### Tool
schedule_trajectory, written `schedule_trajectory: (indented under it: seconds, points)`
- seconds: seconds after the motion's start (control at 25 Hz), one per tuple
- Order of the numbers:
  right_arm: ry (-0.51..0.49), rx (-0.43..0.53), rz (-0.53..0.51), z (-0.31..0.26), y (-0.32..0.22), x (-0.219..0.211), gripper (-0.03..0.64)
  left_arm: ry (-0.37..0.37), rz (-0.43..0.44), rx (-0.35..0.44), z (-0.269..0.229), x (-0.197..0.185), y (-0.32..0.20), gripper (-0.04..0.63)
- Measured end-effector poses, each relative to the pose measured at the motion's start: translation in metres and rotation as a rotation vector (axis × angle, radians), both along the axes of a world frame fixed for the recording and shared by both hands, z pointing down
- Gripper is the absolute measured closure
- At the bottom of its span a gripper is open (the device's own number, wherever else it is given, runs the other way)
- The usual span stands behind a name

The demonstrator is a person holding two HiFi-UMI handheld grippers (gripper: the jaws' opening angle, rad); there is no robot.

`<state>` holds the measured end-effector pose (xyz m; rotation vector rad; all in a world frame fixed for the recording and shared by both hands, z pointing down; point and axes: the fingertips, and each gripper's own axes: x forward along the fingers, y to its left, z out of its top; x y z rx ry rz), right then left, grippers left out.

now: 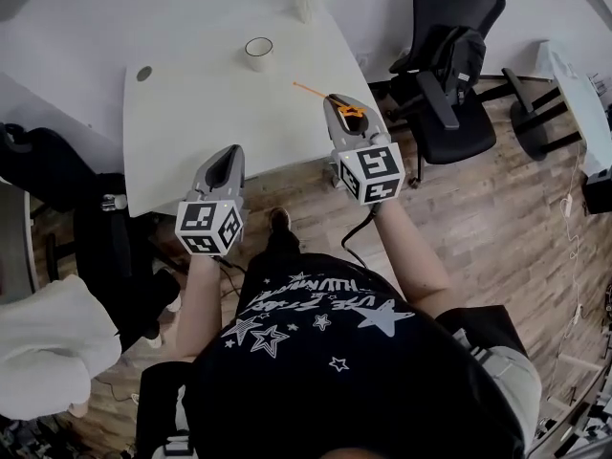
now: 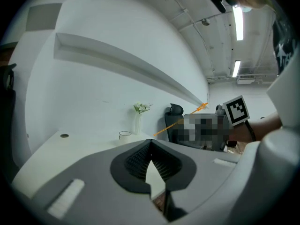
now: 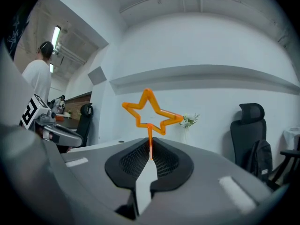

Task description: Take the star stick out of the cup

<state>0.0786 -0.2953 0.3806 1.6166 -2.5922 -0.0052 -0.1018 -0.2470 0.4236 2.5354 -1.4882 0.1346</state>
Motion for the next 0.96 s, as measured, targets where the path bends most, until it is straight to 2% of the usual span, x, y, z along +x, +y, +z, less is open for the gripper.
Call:
schedule_trajectory:
  seconds: [0.48, 0.96]
  points:
    - [0.004, -0.054, -0.039, 0.019, 0.093, 0.018, 0.584, -0.01, -0.027, -0.019, 0.008, 0.019, 0.099, 0.592]
    - [0.011, -0.078, -0.068, 0.039, 0.153, 0.019, 0.584, -0.015, -0.049, -0.029, 0.024, 0.02, 0.157, 0.592]
